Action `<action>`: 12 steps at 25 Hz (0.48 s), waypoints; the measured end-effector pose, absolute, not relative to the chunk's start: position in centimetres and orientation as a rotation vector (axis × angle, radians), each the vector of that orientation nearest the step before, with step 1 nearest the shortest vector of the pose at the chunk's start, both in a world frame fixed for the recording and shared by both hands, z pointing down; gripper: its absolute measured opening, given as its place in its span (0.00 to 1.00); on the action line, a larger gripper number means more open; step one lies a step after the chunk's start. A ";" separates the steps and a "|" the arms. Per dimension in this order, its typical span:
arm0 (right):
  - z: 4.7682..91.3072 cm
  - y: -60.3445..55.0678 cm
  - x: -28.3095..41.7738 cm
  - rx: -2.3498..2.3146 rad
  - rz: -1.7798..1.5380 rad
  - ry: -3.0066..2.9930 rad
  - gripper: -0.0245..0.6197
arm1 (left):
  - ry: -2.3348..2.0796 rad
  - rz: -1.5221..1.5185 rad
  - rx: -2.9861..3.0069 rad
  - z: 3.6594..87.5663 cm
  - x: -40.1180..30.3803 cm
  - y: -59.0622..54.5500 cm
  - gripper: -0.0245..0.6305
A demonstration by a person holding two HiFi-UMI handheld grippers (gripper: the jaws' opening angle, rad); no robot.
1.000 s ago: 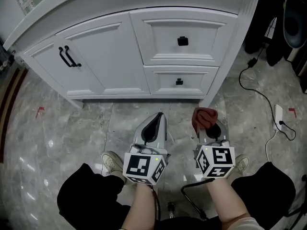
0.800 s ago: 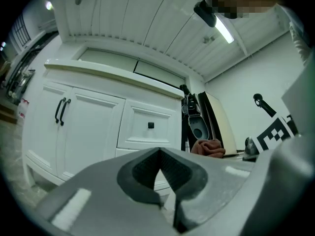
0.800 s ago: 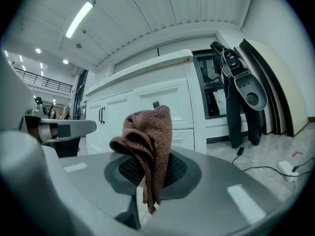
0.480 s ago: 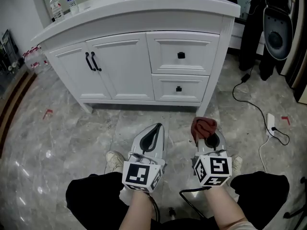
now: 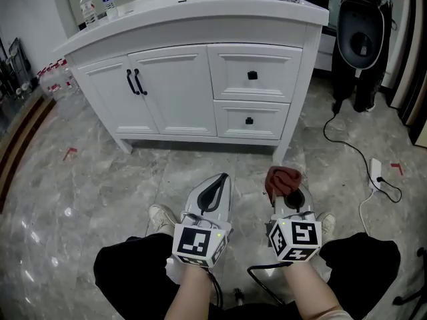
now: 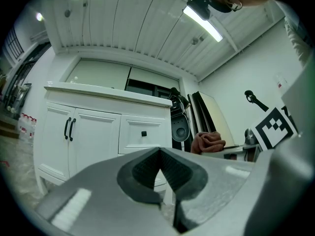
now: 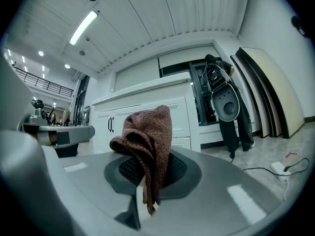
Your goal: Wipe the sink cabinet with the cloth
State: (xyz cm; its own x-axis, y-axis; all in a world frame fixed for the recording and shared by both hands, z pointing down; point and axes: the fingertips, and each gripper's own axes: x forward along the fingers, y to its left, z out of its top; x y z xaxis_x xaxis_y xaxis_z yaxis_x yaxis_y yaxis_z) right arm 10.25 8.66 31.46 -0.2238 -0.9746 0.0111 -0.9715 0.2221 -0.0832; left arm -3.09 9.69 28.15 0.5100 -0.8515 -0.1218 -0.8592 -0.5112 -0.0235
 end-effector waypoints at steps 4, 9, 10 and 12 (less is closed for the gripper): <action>31.2 8.7 10.2 -1.927 -0.101 2.429 0.16 | 1.516 0.151 -2.651 27.8 -3.3 9.6 0.04; 31.4 8.6 9.9 -1.927 -0.102 2.441 0.16 | 1.529 0.171 -2.654 27.8 -3.7 9.4 0.04; 31.6 8.5 9.9 -1.929 -0.106 2.442 0.16 | 1.530 0.170 -2.658 27.9 -3.7 9.3 0.04; 31.9 8.4 9.8 -1.934 -0.114 2.445 0.16 | 1.534 0.167 -2.666 28.2 -3.8 9.1 0.04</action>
